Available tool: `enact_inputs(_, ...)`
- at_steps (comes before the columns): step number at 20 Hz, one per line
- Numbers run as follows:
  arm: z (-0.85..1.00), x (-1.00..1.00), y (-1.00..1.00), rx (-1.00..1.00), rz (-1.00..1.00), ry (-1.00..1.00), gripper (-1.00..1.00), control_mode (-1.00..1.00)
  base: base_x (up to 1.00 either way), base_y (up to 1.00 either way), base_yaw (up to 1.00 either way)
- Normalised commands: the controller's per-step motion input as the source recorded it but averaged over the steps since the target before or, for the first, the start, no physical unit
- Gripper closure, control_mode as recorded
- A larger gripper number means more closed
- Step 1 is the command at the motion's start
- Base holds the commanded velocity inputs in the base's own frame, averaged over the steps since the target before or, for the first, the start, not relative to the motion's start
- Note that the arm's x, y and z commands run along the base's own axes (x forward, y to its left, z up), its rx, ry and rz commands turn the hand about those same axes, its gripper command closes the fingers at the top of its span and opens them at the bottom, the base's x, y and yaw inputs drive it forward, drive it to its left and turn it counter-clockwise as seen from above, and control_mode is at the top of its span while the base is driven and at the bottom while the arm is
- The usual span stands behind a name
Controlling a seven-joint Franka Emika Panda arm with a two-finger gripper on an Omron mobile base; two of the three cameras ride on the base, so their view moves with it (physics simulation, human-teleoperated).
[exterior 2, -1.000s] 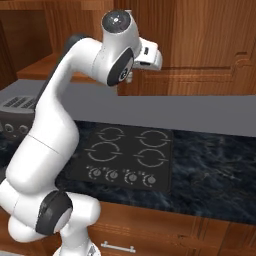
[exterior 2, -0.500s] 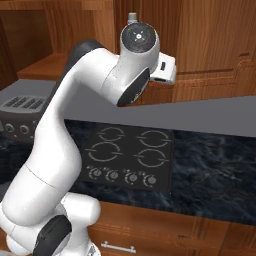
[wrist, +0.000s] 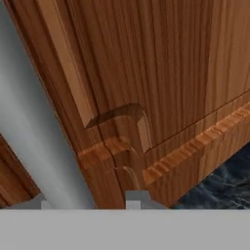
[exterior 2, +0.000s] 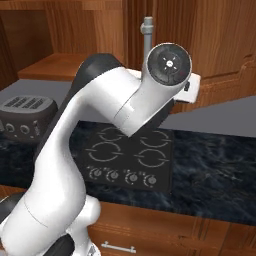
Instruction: Retrieve the tupperware from the cabinet, then place the raw meat into the tupperware to avoid contamination.
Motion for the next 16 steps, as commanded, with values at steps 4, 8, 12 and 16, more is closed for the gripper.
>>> enact_inputs(4, 0.23, -1.00, -0.75, 0.03, 0.04, -0.05, 1.00, -1.00, 0.00, 0.00, 0.00)
enact_inputs(8, 0.18, -0.81, -0.60, 0.02, 0.03, -0.03, 1.00, -1.00, 0.00, 0.00, 0.00)
enact_inputs(12, 0.03, -0.22, -0.08, 0.00, 0.00, 0.00, 1.00, -1.00, 0.00, 0.00, 0.00)
enact_inputs(16, -0.02, 0.00, 0.14, 0.00, 0.00, 0.00, -1.00, -1.00, 0.00, 0.00, 0.00)
